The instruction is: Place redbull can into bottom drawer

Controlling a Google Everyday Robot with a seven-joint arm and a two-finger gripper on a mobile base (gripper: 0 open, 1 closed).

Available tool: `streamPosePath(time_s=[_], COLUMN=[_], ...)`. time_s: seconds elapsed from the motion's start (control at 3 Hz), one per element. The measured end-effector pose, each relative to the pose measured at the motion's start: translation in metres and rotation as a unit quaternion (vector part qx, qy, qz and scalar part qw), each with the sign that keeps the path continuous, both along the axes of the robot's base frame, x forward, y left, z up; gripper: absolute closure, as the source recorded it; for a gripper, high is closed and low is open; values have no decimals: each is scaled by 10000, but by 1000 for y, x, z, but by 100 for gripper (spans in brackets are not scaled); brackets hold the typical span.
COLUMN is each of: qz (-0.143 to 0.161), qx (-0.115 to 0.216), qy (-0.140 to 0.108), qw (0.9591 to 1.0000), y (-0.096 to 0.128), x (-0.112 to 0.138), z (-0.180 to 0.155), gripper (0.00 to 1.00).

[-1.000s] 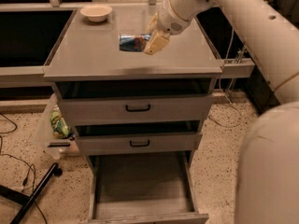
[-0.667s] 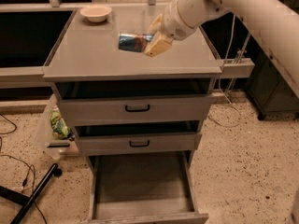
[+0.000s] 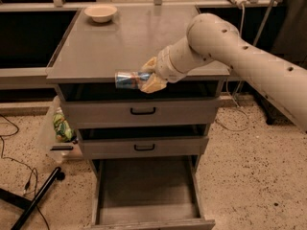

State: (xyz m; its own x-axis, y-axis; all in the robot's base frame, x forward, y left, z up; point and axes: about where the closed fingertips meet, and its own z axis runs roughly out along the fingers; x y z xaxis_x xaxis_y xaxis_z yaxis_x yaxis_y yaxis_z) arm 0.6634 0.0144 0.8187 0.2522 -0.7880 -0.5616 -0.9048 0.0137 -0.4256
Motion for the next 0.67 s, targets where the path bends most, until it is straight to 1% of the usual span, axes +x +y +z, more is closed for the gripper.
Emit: streamPosePath(time_s=[0.33,0.67], qz=[0,21], qx=[0,-65], qy=[0,65], qw=[10000,10000], y=[0,0], x=[0,-4], z=[0,5], gripper=[100,100])
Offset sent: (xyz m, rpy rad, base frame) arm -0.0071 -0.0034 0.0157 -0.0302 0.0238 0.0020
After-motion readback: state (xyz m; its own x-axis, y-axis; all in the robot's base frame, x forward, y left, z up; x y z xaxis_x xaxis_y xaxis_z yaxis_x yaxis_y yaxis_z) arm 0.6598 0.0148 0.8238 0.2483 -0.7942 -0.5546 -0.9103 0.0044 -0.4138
